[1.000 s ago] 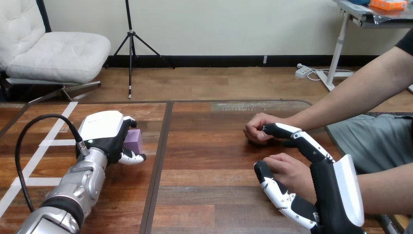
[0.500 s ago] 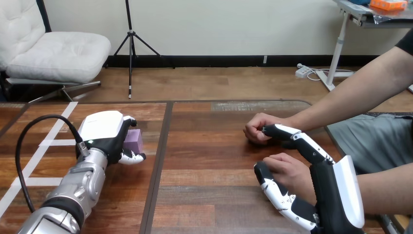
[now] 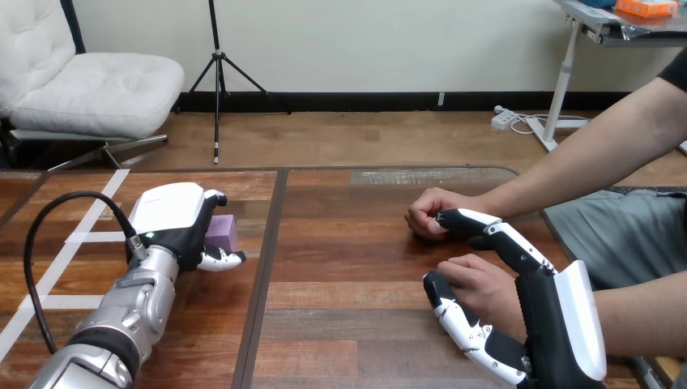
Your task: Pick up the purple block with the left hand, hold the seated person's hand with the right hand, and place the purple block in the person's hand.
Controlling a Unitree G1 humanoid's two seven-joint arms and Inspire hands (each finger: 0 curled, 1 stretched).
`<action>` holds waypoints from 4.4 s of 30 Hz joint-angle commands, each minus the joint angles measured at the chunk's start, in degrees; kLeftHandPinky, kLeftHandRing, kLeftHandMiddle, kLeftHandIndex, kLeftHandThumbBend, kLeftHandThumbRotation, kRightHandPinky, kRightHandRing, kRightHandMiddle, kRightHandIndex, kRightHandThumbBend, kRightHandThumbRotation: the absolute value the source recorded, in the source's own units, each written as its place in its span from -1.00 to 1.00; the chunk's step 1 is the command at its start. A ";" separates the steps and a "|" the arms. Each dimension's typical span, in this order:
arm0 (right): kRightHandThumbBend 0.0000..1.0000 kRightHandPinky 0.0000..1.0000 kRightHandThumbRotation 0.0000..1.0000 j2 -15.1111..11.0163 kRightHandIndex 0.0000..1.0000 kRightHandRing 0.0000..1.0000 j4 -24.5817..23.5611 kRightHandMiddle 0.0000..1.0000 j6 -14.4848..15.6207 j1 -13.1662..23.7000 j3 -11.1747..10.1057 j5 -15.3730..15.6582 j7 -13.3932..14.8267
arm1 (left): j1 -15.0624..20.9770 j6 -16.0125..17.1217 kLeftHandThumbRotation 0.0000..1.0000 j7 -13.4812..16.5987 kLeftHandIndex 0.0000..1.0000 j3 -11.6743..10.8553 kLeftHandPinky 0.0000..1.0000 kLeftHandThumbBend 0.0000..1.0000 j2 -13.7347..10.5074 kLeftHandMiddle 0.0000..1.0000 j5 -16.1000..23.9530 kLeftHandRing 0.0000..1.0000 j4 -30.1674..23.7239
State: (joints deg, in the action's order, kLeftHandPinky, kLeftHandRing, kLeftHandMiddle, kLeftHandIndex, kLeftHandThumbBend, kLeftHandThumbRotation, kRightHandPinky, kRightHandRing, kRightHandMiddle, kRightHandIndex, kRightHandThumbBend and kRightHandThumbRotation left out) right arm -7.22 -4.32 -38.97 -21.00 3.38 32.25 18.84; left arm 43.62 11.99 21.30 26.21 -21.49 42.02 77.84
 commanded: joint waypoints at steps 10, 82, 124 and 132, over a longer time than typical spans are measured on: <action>-0.13 0.34 -0.12 -0.12 0.44 0.47 -1.96 0.47 -0.43 2.24 -0.58 -0.37 0.76 | 3.71 3.59 -0.21 3.54 0.69 -0.17 0.46 0.23 -0.44 0.70 -0.48 0.62 -1.33; -0.14 0.36 -0.16 -1.10 0.45 0.48 -2.16 0.48 -0.64 1.32 -0.65 -1.97 -0.46 | 7.36 -3.51 -0.71 0.29 0.65 2.67 0.43 0.50 0.97 0.68 1.89 0.60 0.07; -0.14 0.41 -0.09 -1.70 0.45 0.50 -3.15 0.49 0.08 0.75 -0.67 -1.76 -1.06 | 5.04 -3.09 -1.00 4.57 0.23 1.87 -0.03 0.25 1.94 0.25 0.52 0.14 0.49; -0.13 0.40 -0.10 -1.48 0.45 0.49 -3.64 0.49 0.69 0.61 -0.60 -1.15 -0.91 | 4.81 -2.49 -1.00 4.62 0.19 1.72 -0.07 0.23 1.86 0.22 0.25 0.10 0.44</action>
State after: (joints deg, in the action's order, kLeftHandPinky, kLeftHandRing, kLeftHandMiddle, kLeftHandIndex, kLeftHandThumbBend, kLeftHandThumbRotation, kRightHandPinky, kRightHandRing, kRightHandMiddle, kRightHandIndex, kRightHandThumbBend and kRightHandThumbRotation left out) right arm -9.06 -4.45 -38.66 -21.91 3.37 31.35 17.72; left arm 47.20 8.72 25.04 28.34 -19.64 42.96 78.47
